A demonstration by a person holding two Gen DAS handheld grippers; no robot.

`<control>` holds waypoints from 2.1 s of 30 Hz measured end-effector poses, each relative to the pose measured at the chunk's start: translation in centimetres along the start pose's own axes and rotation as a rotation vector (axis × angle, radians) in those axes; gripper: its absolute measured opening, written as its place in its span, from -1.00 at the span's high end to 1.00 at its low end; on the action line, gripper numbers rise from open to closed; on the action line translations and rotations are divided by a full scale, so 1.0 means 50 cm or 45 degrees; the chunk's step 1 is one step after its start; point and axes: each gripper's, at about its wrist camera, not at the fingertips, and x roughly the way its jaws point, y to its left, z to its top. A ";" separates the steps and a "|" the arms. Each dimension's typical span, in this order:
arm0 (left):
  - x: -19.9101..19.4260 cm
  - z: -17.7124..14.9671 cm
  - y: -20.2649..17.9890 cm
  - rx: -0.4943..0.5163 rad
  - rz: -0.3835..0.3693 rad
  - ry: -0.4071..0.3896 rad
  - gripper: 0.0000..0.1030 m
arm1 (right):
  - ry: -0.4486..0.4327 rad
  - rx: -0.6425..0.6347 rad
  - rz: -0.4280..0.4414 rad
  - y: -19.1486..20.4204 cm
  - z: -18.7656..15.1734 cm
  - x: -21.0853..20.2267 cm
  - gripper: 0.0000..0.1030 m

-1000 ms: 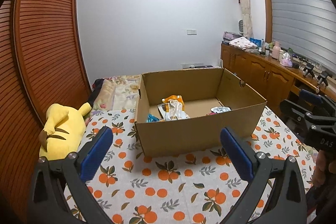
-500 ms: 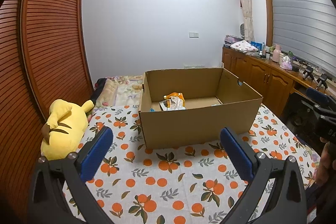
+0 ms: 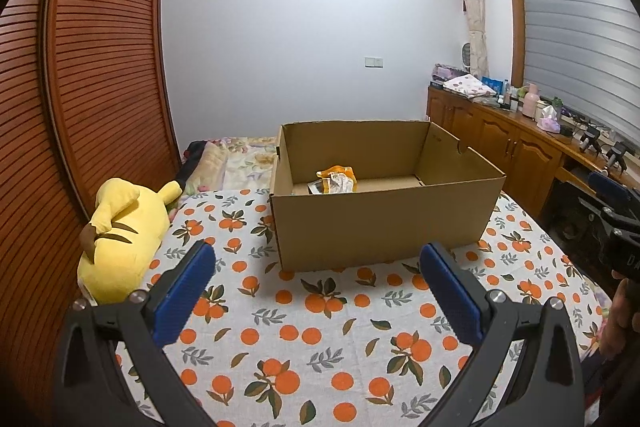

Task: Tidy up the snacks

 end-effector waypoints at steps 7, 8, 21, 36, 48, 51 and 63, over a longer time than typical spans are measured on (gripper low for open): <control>0.001 -0.001 0.002 0.000 0.000 0.000 -1.00 | 0.002 0.003 0.002 -0.002 -0.002 0.000 -0.82; 0.001 -0.001 0.003 0.000 0.001 0.000 -1.00 | 0.003 0.001 0.001 -0.002 -0.001 0.000 -0.82; -0.001 0.000 0.004 -0.002 -0.001 -0.004 -1.00 | 0.004 0.004 0.002 -0.003 -0.005 0.000 -0.82; -0.003 0.003 0.009 -0.001 0.000 -0.009 -1.00 | 0.002 0.003 -0.002 -0.004 -0.005 0.001 -0.82; -0.006 0.009 0.008 0.001 0.001 -0.015 -1.00 | -0.004 0.005 -0.008 -0.009 -0.007 -0.002 -0.82; -0.007 0.008 0.007 0.001 0.000 -0.014 -1.00 | -0.004 0.005 -0.009 -0.009 -0.008 -0.003 -0.82; -0.013 0.015 0.007 0.003 -0.004 -0.019 -1.00 | -0.005 0.006 -0.010 -0.010 -0.008 -0.003 -0.82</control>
